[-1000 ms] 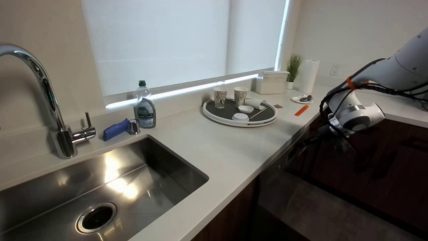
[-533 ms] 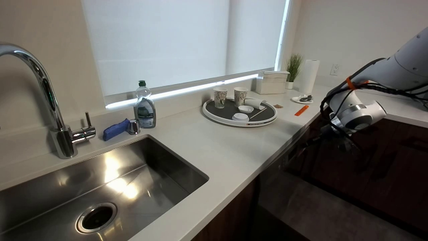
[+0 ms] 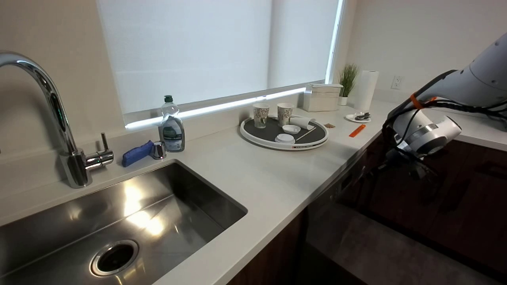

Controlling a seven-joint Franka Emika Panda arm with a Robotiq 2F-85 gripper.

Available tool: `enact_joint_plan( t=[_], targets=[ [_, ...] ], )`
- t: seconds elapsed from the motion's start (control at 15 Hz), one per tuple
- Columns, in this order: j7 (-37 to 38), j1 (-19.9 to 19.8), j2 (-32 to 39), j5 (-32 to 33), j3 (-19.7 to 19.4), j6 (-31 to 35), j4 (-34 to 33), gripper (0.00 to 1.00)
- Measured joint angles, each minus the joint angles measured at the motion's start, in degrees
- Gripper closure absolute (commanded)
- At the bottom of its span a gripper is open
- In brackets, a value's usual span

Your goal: Press a button on the right side of the dish washing machine

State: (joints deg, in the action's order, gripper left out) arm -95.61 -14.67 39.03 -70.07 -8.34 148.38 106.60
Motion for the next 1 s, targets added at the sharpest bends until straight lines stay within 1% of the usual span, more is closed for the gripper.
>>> enact_joint_plan(
  t=[1.0],
  targets=[
    [1.9,-0.4,-0.6,1.3,1.3,0.2,-2.8,1.00]
  ],
)
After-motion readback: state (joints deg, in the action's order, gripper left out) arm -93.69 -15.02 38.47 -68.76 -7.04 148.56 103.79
